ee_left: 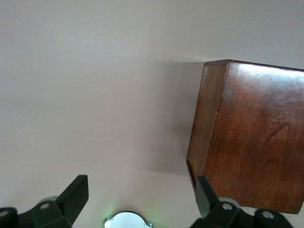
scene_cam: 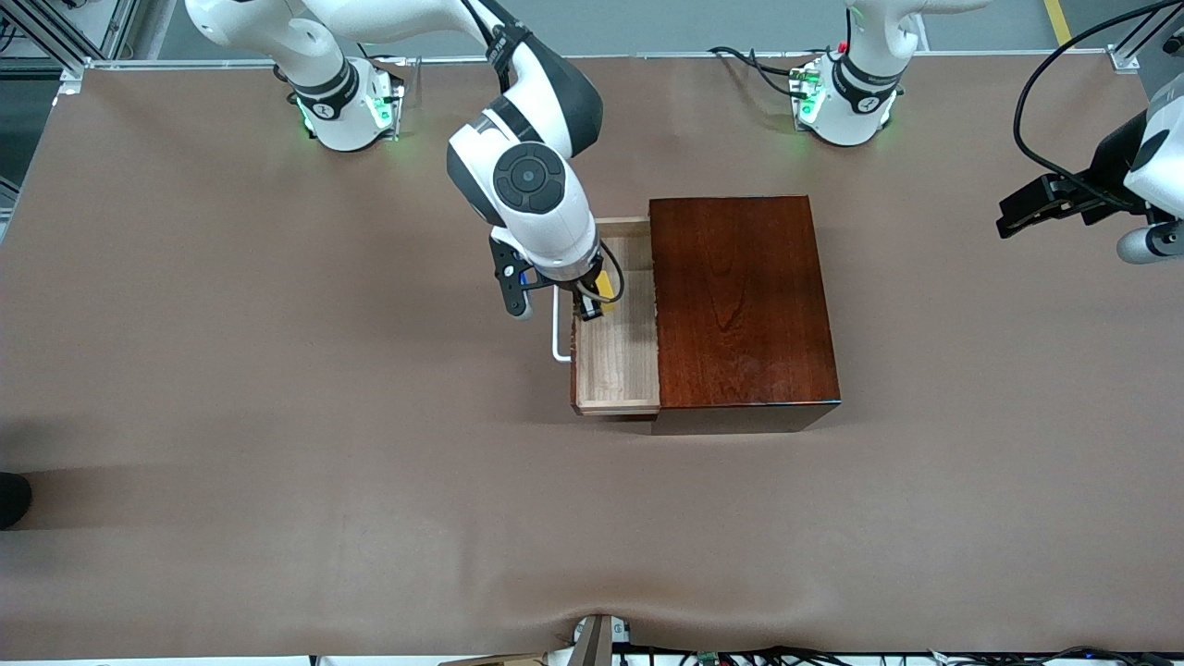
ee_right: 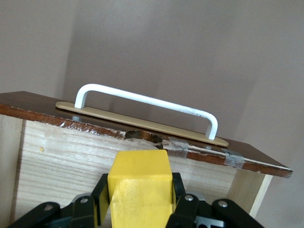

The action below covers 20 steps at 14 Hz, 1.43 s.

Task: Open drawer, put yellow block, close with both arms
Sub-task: 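Lift the yellow cube with the right gripper and carry it over the drawer, then lower the cube into the drawer and open the right gripper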

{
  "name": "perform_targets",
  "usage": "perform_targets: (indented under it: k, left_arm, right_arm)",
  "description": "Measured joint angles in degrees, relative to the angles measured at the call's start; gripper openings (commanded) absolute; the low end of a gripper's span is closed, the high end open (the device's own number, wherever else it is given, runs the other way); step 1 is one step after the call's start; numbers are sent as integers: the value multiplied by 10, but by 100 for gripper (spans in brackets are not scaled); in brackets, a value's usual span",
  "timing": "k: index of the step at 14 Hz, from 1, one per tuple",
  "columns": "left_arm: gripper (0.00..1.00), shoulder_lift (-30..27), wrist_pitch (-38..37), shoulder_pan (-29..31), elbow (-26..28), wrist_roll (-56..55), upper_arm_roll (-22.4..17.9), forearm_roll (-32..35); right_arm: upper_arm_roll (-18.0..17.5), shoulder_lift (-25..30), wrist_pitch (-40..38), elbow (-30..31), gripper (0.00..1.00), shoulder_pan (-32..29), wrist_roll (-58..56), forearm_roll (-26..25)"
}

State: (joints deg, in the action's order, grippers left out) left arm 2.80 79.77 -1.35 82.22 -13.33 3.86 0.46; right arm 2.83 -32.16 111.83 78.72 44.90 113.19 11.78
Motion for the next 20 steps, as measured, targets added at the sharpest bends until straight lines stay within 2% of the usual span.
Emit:
perform_targets:
  k: [18,19,20]
  left_arm:
    - [100,0,0,1,0,0,-1,0]
    - [100,0,0,1,0,0,-2,0]
    - [100,0,0,1,0,0,-2,0]
  right_arm:
    - [0,-49,43,-1,0,23,36,14]
    - [0,-51,44,-1,9,25,37,15]
    - [0,-52,46,-1,65,26,37,15]
